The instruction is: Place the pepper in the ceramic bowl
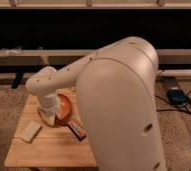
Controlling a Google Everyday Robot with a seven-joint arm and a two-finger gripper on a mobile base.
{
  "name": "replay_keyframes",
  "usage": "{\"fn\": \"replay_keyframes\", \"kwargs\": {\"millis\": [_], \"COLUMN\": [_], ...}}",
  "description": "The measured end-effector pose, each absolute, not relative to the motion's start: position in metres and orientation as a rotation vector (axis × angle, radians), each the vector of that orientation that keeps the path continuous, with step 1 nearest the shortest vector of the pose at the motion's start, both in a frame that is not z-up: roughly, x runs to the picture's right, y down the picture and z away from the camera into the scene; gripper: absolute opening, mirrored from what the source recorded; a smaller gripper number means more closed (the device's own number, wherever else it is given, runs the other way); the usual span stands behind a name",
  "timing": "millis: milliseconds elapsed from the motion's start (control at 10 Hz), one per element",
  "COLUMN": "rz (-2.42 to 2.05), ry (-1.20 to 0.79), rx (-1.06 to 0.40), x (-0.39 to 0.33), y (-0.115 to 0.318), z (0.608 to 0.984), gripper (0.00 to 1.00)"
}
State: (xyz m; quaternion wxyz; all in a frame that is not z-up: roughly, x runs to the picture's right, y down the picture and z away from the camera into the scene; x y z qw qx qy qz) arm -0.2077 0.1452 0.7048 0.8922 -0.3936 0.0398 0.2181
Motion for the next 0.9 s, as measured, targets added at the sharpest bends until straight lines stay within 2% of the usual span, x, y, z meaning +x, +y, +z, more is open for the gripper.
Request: {"fn": "replay_keyframes", "kwargs": {"millis": [200, 400, 500, 600, 900], "rz": [0.483, 0.517, 0.547, 0.566, 0.621], "ry": [0.028, 0.002, -0.005, -0.009, -0.004], "rx": [-0.815, -0.801, -0.785, -0.773, -0.731], "x": [-0.209, -0.217, -0.221, -0.226, -0.248], "y": [0.111, 0.09, 0.08, 0.075, 0.072], "z": [0.692, 0.697, 0.71, 0.721, 0.779], "gripper": [0.04, 0.22, 0.35, 0.43, 0.73]}}
